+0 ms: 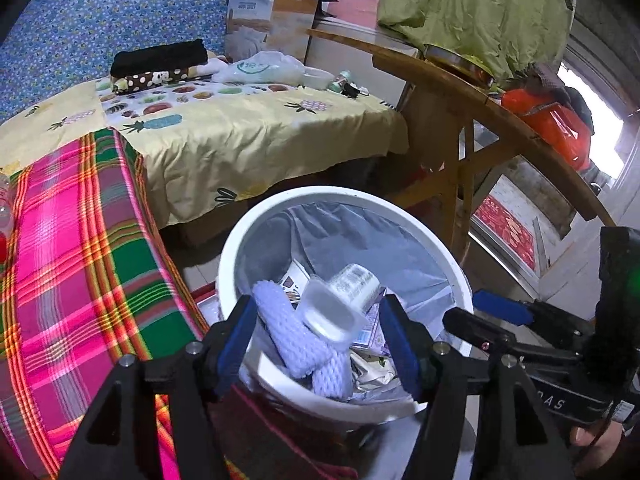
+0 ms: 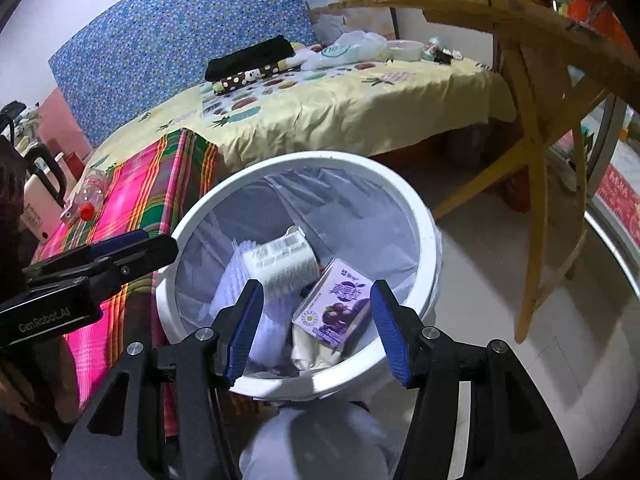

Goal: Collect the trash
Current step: 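Move both open tools back over the table, then grasp the red strawberry milk carton with the left tool while the right tool grasps the clear bottle, then carry the strawberry carton and clear bottle toward the white bin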

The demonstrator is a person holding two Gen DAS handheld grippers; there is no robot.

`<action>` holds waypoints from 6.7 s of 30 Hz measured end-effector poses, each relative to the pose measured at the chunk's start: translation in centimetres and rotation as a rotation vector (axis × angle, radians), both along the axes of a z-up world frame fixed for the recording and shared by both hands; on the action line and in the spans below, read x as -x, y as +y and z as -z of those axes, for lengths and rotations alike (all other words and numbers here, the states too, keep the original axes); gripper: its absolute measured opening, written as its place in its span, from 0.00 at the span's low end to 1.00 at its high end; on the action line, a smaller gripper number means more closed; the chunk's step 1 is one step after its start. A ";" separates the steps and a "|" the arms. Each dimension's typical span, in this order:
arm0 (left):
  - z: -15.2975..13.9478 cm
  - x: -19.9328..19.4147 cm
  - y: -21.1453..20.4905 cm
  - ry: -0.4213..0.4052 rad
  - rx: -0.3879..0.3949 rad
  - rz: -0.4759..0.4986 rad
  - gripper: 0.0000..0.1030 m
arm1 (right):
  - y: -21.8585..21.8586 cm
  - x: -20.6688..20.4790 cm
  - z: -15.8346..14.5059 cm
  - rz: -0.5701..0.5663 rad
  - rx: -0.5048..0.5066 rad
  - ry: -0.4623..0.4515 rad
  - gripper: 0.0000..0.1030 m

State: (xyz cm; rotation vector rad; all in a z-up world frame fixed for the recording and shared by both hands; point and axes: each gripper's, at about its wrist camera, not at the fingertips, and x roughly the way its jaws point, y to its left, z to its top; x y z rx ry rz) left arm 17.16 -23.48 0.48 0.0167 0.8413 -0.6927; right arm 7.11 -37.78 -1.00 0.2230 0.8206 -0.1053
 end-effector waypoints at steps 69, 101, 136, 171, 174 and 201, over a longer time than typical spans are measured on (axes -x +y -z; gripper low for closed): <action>-0.5 -9.5 33.4 0.004 -0.060 -0.716 0.64 | 24.1 -12.7 -2.8 -0.576 -0.006 -0.048 0.55; 3.7 -21.9 35.3 0.094 -0.082 -0.786 0.71 | 27.4 -20.5 1.3 -0.597 -0.028 0.036 0.32; 2.3 0.7 26.9 0.030 -0.184 -0.618 0.61 | 21.4 -6.1 0.7 -0.562 -0.041 0.066 0.32; 3.4 3.1 26.2 0.039 -0.140 -0.630 0.62 | 21.4 -6.1 0.4 -0.594 -0.003 0.017 0.60; 3.9 2.9 26.3 0.054 -0.138 -0.632 0.62 | 21.7 -6.6 0.5 -0.604 0.003 0.021 0.61; 4.6 2.3 27.0 0.042 -0.139 -0.651 0.56 | 22.3 -8.7 1.2 -0.589 -0.023 0.080 0.63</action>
